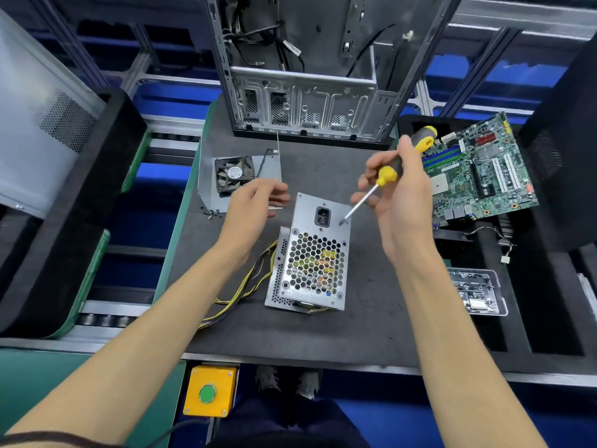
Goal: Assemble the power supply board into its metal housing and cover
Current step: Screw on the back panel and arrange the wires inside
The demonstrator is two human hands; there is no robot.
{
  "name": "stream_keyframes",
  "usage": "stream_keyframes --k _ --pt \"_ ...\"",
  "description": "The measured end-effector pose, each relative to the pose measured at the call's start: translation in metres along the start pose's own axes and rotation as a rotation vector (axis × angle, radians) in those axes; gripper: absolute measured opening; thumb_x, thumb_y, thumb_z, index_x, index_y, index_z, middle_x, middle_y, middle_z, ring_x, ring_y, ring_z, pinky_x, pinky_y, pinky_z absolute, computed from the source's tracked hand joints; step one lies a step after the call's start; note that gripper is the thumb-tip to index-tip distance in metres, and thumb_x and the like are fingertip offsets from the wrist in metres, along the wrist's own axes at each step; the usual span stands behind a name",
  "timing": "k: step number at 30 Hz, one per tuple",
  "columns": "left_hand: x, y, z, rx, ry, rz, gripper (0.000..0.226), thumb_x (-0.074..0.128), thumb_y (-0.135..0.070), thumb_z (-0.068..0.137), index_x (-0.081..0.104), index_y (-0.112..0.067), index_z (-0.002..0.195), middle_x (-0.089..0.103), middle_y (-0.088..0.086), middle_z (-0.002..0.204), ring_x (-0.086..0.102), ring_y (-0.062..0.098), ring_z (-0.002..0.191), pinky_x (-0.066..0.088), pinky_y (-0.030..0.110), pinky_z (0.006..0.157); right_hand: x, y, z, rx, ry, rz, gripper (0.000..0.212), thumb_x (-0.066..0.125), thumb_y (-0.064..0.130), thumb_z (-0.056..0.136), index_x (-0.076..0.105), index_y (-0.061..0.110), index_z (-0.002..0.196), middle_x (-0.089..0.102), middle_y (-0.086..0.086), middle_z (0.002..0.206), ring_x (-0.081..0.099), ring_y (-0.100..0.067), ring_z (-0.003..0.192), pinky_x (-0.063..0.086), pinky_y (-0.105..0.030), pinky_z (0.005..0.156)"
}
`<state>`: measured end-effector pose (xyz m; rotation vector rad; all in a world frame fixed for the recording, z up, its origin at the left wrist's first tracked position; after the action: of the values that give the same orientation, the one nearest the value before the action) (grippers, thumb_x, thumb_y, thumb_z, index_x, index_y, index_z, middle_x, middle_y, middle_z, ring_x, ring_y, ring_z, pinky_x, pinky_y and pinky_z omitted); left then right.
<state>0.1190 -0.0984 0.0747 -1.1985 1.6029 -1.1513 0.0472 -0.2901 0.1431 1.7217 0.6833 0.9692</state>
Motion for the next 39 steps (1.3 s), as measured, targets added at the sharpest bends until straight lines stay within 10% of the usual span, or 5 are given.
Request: stream_keyframes --k 5,22,30,33,39 --pt "-0.042 0.004 0.006 0.022 -0.127 0.07 0.023 0.053 -0.013 0.096 0.075 -0.017 0.09 0.072 -0.002 0.073 0.067 0.013 0.07 0.056 0.025 0.065 0.042 -0.003 0.002 0.079 0.196 -0.172 0.059 0.044 0.051 0.105 0.069 0.024 0.06 0.031 0.007 0.052 0.027 -0.009 0.044 0.024 -0.021 0.04" --pt "-0.078 0.063 0.033 0.092 -0.257 0.993 0.023 0.06 -0.03 0.096 0.067 -0.021 0.116 0.074 0.001 0.086 0.066 0.031 0.094 0.047 0.039 0.075 0.098 -0.023 0.03 -0.175 0.319 -0.672 0.031 0.062 0.033 0.102 0.07 0.014 0.079 0.067 0.019 0.058 0.062 0.006 0.056 0.042 -0.007 0.057" --pt "-0.076 0.075 0.046 0.137 -0.245 1.091 0.013 0.056 -0.024 0.097 0.066 -0.019 0.09 0.071 0.002 0.075 0.064 0.034 0.079 0.039 0.035 0.063 0.091 -0.024 0.039 -0.161 0.295 -0.607 0.036 0.06 0.031 0.103 0.07 0.006 0.08 0.064 0.018 0.055 0.059 0.001 0.051 0.04 -0.007 0.051" --pt "-0.073 0.062 0.04 0.168 -0.242 0.987 0.011 0.058 -0.023 0.095 0.067 -0.019 0.09 0.069 -0.003 0.07 0.065 0.029 0.076 0.05 0.039 0.069 0.088 -0.023 0.04 -0.152 0.266 -0.551 0.038 0.06 0.032 0.103 0.069 0.001 0.083 0.063 0.016 0.054 0.059 0.0 0.05 0.039 -0.007 0.05" --pt "-0.051 -0.001 0.024 0.029 -0.182 -0.021 0.012 0.067 0.0 0.087 0.07 -0.011 0.082 0.072 0.005 0.069 0.07 0.02 0.062 0.059 0.028 0.06 0.074 -0.014 0.043 -0.083 0.172 -0.287 0.034 0.059 0.031 0.103 0.068 0.012 0.078 0.064 -0.005 0.063 0.051 -0.019 0.053 0.037 -0.025 0.04"
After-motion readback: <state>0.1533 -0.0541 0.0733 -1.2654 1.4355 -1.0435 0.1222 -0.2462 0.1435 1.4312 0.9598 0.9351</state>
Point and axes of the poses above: each hand's wrist, its own z-axis towards the middle knuckle, its own x-axis out of the palm, y = z × x, the point moved 2 cm from there along z, towards the middle knuckle
